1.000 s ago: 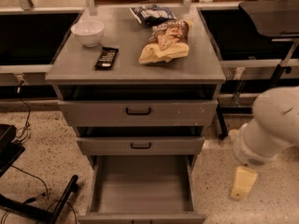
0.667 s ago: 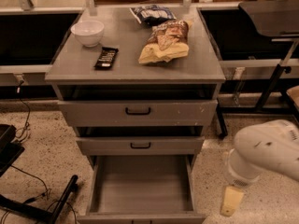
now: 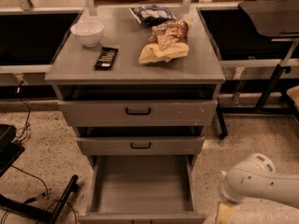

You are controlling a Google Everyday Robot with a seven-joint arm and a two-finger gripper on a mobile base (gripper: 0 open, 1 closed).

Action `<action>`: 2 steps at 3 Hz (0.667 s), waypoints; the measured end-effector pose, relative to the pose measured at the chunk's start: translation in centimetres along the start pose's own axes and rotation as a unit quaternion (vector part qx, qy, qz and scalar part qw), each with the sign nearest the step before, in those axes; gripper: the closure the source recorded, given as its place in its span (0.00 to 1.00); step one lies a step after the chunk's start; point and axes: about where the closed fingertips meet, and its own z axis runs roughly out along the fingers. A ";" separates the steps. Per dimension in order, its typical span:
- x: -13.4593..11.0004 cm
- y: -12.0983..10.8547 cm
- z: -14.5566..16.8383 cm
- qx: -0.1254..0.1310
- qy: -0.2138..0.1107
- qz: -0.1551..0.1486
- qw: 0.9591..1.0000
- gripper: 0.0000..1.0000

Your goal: Close bottom drawer

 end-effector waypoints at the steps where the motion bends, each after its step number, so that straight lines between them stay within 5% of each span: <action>1: 0.7 -1.2 4.6 0.005 -0.006 0.002 1.000 0.00; 2: 0.8 -0.8 5.4 0.000 -0.006 -0.001 1.000 0.00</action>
Offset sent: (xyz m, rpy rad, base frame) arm 0.0132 -0.0083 -0.0403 0.0076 -0.0130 -0.0022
